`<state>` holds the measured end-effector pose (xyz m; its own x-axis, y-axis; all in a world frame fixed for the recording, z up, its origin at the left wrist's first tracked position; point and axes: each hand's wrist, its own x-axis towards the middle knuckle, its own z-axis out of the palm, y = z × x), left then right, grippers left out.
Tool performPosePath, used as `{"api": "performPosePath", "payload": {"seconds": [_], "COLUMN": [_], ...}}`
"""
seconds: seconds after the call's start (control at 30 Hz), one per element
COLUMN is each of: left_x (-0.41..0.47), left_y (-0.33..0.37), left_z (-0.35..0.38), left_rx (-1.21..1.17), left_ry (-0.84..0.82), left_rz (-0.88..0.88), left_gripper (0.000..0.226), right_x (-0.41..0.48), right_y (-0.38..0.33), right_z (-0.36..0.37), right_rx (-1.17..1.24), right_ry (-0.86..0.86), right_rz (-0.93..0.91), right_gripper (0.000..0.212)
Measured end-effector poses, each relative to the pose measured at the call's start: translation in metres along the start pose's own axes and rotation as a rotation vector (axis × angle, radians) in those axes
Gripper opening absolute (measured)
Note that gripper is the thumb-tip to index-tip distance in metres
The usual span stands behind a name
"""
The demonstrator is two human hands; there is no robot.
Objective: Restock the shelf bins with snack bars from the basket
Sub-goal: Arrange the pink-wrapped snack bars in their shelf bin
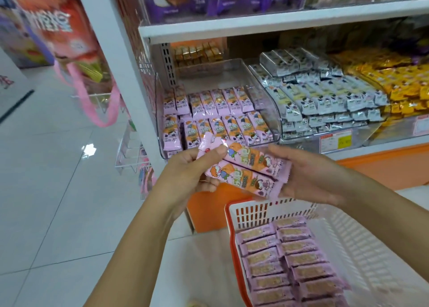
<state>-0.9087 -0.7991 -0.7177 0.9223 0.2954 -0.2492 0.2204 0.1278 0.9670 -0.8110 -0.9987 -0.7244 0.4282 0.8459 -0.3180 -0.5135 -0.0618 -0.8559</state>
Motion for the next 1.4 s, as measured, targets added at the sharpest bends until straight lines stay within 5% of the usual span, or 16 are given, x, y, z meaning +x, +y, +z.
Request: {"api": "performPosePath", "payload": {"seconds": [0.13,0.23,0.47,0.63,0.83,1.03,1.2,1.4], "left_x": [0.004,0.003,0.003,0.007,0.016,0.019,0.02,0.014], "left_y": [0.003,0.008,0.016,0.005,-0.009,-0.013,-0.013,-0.012], "left_z": [-0.007,-0.011,-0.018,-0.03,-0.042,-0.052,-0.054,-0.05], "left_rx": [-0.113,-0.177,-0.226,0.468,0.726,0.742,0.724,0.709], "left_ry": [0.142,0.173,0.233,0.53,0.583,0.577,0.556,0.536], "left_rz": [0.047,0.037,0.151,0.431,0.457,0.457,0.46,0.495], "left_gripper": [0.055,0.044,0.023,0.007,0.013,0.019,0.021,0.016], "right_x": [-0.004,0.005,0.042,0.097,0.189,0.229,0.226,0.192], "right_y": [-0.01,-0.005,-0.015,-0.045,-0.072,-0.06,-0.05,-0.042], "right_z": [0.022,0.035,0.029,0.007,-0.001,0.014,0.031,0.037], "right_rx": [-0.877,-1.26,-1.09,-0.989,-1.165,-1.28,-1.31,-1.184], "right_ry": [0.257,0.331,0.472,0.777,1.004,1.049,0.918,0.756], "right_rz": [-0.417,-0.639,-0.769,-0.664,-0.401,-0.227,-0.189,-0.362], "right_gripper": [0.072,0.07,0.065,0.06,0.047,0.043,0.056,0.052]}}
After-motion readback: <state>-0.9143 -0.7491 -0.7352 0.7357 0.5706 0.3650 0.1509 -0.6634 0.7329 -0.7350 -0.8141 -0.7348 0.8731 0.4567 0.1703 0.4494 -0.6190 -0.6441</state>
